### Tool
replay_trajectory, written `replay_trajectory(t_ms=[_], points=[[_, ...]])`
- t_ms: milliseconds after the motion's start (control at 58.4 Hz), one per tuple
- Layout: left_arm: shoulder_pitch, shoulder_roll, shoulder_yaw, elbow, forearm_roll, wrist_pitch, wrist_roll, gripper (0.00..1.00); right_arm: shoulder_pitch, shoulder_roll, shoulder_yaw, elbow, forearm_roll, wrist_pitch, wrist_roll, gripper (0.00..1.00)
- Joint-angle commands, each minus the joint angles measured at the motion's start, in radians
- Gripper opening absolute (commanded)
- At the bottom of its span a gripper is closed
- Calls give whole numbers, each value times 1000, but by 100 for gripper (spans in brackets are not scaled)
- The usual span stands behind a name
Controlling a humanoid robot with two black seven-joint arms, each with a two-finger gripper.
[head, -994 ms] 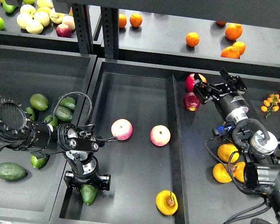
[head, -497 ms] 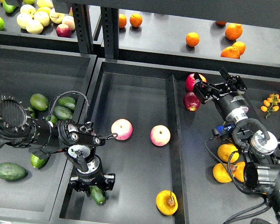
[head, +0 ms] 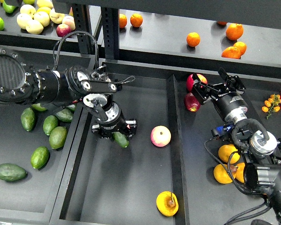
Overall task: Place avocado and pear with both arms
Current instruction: 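Lift the avocado with the left gripper, then carry the avocado into the avocado bin and open the left gripper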
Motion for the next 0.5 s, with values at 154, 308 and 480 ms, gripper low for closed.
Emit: replay_trajectory(t_ms=[154, 308, 480], points=[[-14, 124, 1, -2, 15, 0, 0, 10, 1, 0, -7, 25, 0, 3, 0, 99], [-6, 230, 1, -23, 78, 0, 0, 10, 1, 0, -5, 36, 1, 4, 0, 99], [45, 417, -70, -59, 193, 0, 0, 10, -5, 0, -5, 50, 1, 4, 0, 99]])
